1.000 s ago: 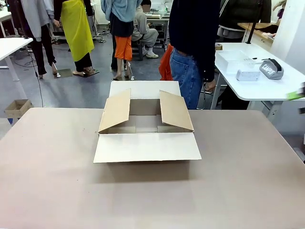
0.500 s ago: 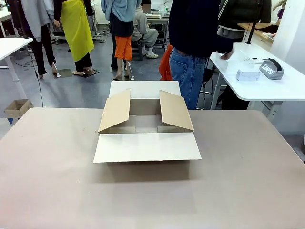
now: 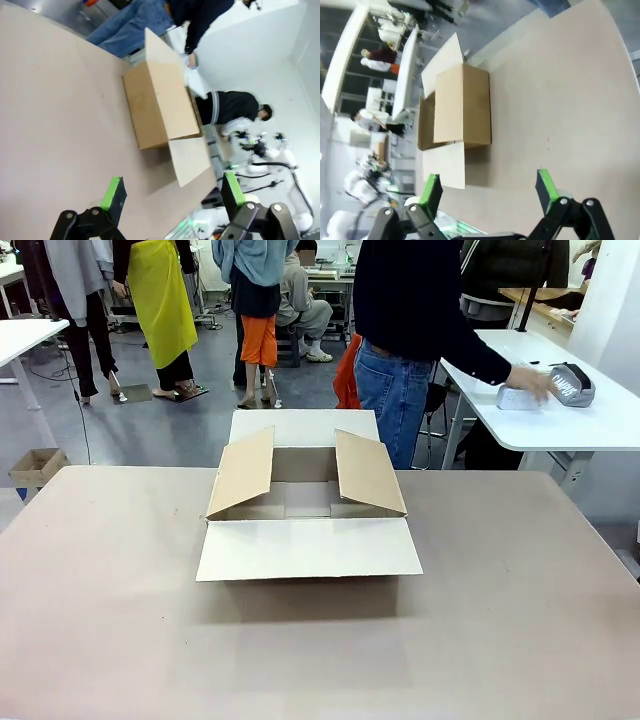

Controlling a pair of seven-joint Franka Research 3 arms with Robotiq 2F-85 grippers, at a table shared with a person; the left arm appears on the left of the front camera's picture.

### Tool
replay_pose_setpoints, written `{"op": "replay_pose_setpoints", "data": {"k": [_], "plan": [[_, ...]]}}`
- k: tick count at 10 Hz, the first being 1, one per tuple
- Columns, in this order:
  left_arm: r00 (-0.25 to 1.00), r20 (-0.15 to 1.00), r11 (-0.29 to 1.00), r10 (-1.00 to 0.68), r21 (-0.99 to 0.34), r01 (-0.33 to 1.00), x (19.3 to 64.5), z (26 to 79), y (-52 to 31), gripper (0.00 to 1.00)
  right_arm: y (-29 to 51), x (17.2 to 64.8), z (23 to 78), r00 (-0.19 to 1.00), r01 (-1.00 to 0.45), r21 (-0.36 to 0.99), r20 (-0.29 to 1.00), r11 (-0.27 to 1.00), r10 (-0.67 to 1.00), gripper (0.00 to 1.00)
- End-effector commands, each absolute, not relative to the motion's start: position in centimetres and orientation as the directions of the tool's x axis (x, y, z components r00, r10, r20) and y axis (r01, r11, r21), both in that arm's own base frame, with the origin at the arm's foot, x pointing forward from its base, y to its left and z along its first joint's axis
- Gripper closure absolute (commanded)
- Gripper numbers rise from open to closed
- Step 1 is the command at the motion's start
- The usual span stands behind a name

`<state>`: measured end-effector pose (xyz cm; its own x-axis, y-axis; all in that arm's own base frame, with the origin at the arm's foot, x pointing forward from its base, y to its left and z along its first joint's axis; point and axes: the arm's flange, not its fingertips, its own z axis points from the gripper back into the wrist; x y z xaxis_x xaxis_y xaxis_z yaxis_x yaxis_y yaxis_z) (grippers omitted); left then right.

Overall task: Pack the gift set into the box.
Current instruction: Place both hands on the side flaps of the Package Box and spread them outward.

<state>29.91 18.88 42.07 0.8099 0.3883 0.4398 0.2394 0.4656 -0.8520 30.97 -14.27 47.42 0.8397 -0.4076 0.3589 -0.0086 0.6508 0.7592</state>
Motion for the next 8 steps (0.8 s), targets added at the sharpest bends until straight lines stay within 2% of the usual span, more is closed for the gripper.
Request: {"op": "replay_pose_setpoints", "data": {"k": [1,4,5,6,7,8], "plan": [[0.848,0.450,0.593,0.282,-0.776,0.215,32.2,47.6,10.9,0.00,-4.7,34.0,50.6,0.863,-0.145,0.588,0.468,0.796,-0.188,0.00],[0.927,0.367,0.768,0.070,-0.613,0.185,35.9,50.3,-4.0,0.00,11.1,35.8,49.8,0.846,-0.354,0.313,0.508,0.881,0.159,0.00],[0.937,0.347,0.767,0.023,-0.608,0.207,36.3,50.2,-4.8,0.00,11.4,35.1,49.4,0.822,-0.369,0.240,0.535,0.898,0.195,0.00],[0.928,0.360,0.763,0.101,-0.626,0.160,36.1,50.1,-1.9,0.00,8.1,34.3,49.8,0.816,-0.322,0.268,0.564,0.908,0.123,0.00],[0.913,0.400,0.745,0.073,-0.631,0.217,35.0,51.0,-6.0,0.00,13.6,33.7,50.1,0.838,-0.393,0.317,0.509,0.863,0.195,0.00],[0.913,0.400,0.745,0.073,-0.631,0.217,35.0,51.0,-6.0,0.00,13.6,33.7,50.1,0.838,-0.393,0.317,0.509,0.863,0.195,0.00]]}}
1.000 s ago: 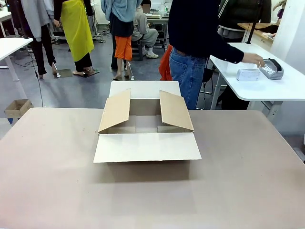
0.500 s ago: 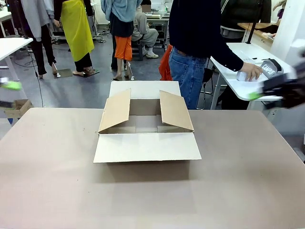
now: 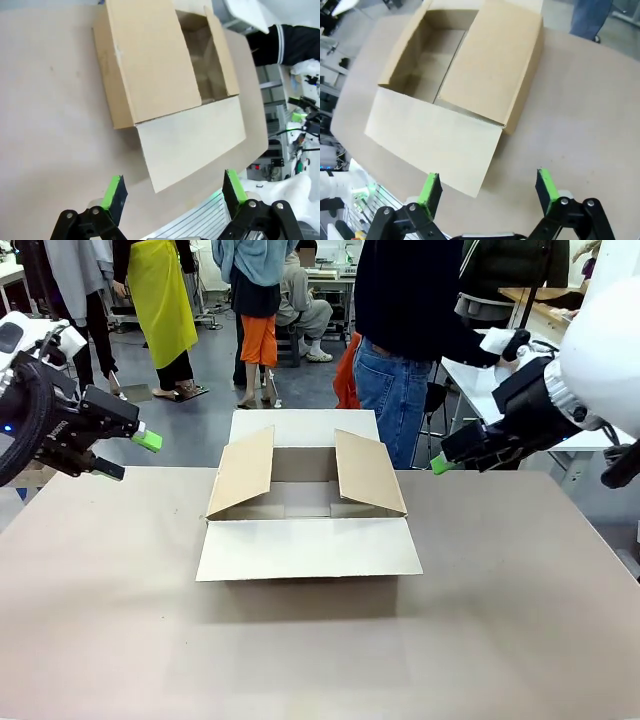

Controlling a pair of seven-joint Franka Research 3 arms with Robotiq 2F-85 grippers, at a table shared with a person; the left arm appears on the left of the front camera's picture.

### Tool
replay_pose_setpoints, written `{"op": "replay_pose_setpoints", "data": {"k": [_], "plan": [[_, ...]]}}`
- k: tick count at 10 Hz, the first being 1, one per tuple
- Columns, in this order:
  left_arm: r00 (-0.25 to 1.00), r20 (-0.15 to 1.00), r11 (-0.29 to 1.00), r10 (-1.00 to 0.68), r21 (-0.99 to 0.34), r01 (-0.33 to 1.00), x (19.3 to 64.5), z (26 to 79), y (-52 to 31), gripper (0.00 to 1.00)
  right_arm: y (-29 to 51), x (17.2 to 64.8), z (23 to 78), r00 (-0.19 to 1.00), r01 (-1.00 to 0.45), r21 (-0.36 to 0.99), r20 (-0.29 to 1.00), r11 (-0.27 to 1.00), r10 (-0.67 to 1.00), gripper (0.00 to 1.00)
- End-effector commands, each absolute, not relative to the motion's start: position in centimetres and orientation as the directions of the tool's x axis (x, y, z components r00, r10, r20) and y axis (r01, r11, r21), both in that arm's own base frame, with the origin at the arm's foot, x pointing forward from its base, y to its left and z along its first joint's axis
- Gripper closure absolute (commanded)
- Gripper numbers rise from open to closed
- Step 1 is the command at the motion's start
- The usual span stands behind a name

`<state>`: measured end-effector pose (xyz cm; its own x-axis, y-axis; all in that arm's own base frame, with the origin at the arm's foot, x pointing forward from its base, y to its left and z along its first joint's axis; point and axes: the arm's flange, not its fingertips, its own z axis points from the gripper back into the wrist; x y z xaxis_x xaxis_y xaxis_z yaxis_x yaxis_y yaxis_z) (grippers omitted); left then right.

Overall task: Pack the gift set into the box.
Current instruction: Place both hands on the side flaps of the Package Box and spread them outward.

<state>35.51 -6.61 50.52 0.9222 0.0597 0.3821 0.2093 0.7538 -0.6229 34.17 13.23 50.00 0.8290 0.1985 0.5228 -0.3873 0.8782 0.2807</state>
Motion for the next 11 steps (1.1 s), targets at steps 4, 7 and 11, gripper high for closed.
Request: {"op": "replay_pose_setpoints", "data": {"k": [4,7,11], "plan": [[0.941,0.337,0.833,-0.025,-0.514,0.206,38.2,51.8,-11.8,0.00,20.2,37.0,50.1,0.768,-0.498,0.143,0.531,0.855,0.359,0.00],[0.937,0.317,0.966,0.144,-0.251,-0.064,43.7,53.0,-20.8,0.00,23.9,37.5,46.5,0.726,-0.448,0.064,0.609,0.892,0.321,0.00],[0.936,0.327,0.991,0.132,-0.068,-0.116,47.9,51.5,-29.7,0.00,22.6,34.6,46.8,0.644,-0.502,0.026,0.678,0.865,0.354,0.00]]}}
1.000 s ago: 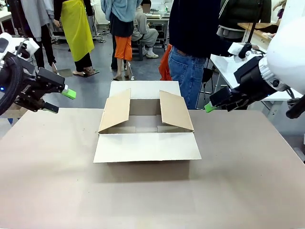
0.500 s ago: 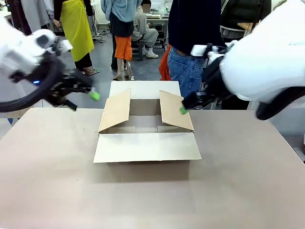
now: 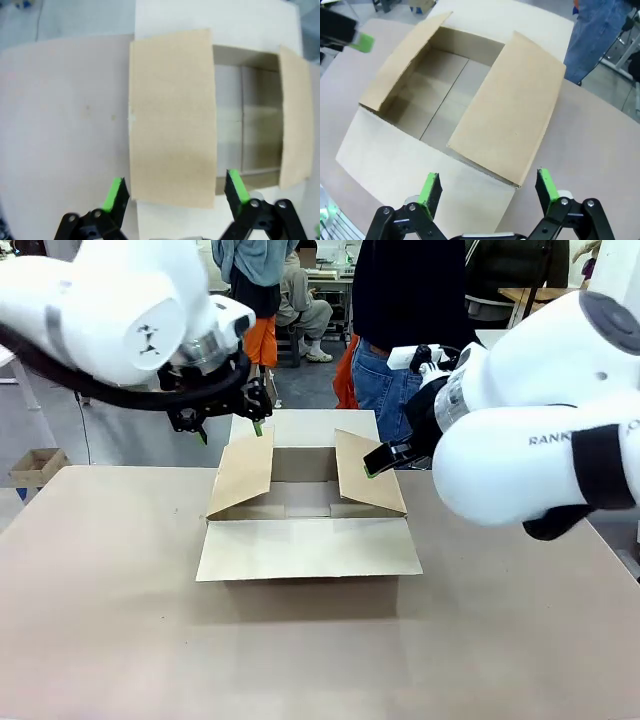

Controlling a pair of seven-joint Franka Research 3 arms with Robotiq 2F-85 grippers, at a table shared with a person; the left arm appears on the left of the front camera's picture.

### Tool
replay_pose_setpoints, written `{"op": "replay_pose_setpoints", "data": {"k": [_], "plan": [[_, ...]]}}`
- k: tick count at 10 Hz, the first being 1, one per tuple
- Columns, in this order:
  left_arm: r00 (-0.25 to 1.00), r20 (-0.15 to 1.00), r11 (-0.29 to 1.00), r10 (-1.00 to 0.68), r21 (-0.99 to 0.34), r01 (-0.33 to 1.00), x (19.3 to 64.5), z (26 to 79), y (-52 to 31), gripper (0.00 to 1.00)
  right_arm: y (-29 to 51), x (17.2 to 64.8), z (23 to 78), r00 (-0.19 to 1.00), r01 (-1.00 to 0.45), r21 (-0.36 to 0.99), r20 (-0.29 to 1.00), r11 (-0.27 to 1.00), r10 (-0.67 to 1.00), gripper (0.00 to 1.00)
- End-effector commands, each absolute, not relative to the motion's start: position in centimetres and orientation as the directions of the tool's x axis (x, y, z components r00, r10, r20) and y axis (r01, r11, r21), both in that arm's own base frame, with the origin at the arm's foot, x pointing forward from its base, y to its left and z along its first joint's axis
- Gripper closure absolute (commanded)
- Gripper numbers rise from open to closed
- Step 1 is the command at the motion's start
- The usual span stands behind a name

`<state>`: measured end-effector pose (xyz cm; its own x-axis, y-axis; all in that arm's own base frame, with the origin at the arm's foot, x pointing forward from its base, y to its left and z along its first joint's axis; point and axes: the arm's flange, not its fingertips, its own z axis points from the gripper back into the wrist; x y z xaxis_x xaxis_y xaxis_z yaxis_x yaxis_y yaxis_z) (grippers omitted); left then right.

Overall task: Pack the gift set into the box.
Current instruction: Place both hands on the side flaps of the Package Box and spread them outward.

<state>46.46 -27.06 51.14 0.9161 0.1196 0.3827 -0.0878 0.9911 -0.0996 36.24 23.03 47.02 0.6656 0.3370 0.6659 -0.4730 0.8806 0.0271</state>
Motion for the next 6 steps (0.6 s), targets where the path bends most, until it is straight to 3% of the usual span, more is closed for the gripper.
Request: {"op": "replay_pose_setpoints", "data": {"k": [1,6], "plan": [[0.943,0.301,0.989,0.145,-0.051,-0.135,48.6,50.7,-30.8,0.00,22.8,34.4,46.5,0.628,-0.575,0.076,0.678,0.815,0.381,0.00],[0.950,0.246,0.980,0.194,-0.003,-0.199,50.2,47.7,-32.1,0.00,23.0,35.8,46.0,0.614,-0.527,0.132,0.742,0.840,0.269,0.00]]}}
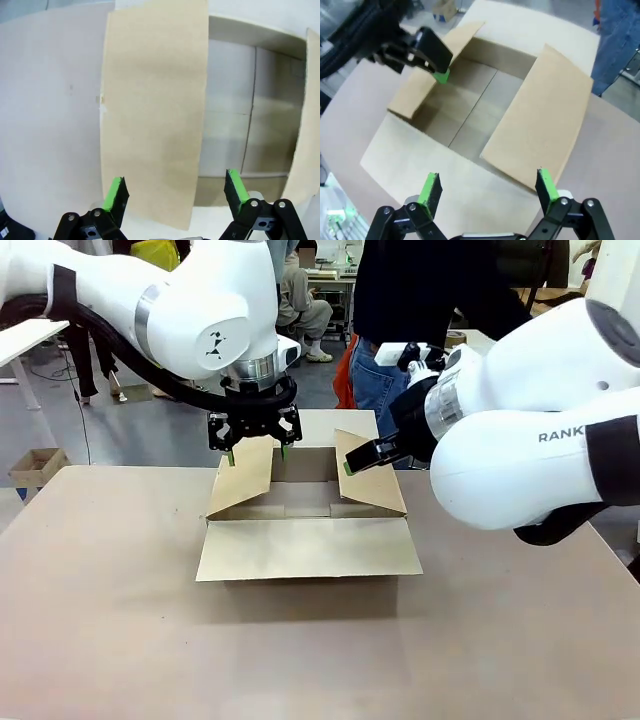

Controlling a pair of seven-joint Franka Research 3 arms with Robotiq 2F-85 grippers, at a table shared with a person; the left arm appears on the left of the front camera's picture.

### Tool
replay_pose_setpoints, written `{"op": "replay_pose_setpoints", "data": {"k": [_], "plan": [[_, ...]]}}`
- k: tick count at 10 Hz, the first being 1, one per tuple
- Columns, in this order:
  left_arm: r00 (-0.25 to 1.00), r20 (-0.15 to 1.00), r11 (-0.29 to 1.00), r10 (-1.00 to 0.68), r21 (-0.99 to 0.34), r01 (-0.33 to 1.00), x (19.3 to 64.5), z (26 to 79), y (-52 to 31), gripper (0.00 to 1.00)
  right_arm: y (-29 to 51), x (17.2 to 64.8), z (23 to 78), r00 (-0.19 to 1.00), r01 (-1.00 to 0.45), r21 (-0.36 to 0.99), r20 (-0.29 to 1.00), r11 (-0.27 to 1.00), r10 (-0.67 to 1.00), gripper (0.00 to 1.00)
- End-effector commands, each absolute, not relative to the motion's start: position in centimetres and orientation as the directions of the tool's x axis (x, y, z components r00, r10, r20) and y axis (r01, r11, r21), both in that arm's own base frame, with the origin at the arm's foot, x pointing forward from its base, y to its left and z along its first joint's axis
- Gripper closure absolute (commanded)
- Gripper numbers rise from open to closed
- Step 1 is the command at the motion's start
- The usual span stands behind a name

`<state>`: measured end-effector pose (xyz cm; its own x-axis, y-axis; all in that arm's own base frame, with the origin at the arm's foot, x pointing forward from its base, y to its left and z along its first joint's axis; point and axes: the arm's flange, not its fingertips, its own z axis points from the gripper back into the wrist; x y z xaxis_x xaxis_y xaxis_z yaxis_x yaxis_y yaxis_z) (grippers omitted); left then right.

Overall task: Pack the gift set into the box.
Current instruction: Place both hands on the side flaps of the Package Box and spread them outward.

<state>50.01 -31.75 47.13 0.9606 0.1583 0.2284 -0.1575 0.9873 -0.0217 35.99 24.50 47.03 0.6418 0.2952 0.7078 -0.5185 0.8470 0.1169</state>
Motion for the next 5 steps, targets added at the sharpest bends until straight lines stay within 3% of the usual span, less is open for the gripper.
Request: {"op": "replay_pose_setpoints", "data": {"k": [1,5], "plan": [[0.950,0.239,0.978,0.200,0.017,-0.210,50.7,47.1,-32.2,0.00,24.9,35.6,46.7,0.652,-0.530,0.109,0.686,0.841,0.322,0.00],[0.943,0.257,0.958,0.211,0.135,-0.252,52.9,44.5,-33.2,0.00,24.9,35.6,46.7,0.652,-0.530,0.109,0.686,0.841,0.322,0.00]]}}
